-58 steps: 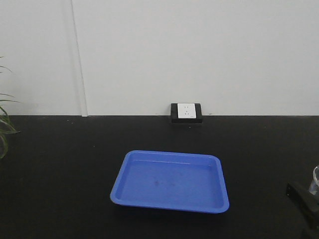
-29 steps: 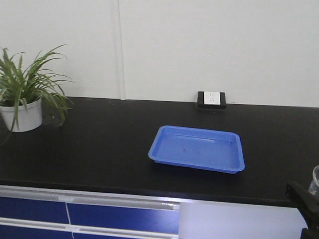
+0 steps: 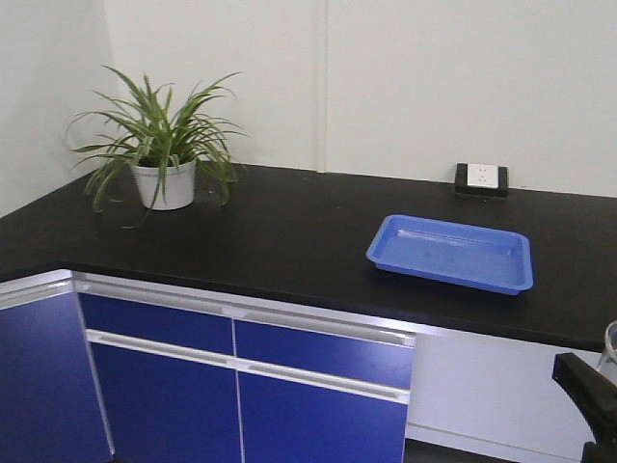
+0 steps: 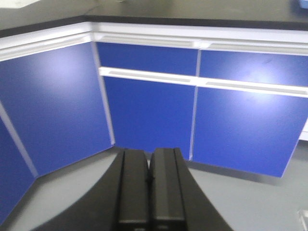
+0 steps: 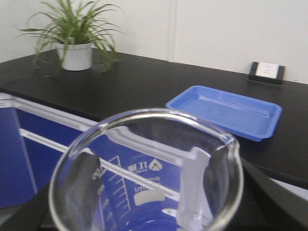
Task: Move beaker to silver tray on left bench
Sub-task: 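Hold the beaker in the right gripper while driving to the silver tray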
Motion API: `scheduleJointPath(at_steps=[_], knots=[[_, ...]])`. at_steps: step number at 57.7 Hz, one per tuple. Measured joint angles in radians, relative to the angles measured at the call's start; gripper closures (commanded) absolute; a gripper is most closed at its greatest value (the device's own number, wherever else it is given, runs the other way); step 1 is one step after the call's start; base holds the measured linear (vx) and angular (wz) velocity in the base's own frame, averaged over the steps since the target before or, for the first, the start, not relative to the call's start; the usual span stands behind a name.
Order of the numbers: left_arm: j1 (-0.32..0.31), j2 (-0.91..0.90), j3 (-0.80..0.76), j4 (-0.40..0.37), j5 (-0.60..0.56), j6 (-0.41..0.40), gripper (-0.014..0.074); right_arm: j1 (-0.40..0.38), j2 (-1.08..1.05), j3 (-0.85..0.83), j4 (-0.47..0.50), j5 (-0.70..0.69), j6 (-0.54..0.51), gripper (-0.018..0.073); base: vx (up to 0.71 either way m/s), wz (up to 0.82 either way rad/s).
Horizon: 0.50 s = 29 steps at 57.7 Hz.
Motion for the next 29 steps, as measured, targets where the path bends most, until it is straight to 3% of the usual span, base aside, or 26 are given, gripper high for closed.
scheduleJointPath(at_steps=[29], knots=[[0.0, 0.0, 0.0, 0.0, 0.0, 0.0, 0.0595, 0.0, 0.0, 0.0, 0.0, 0.0, 0.0, 0.0566, -0.27, 0.54]])
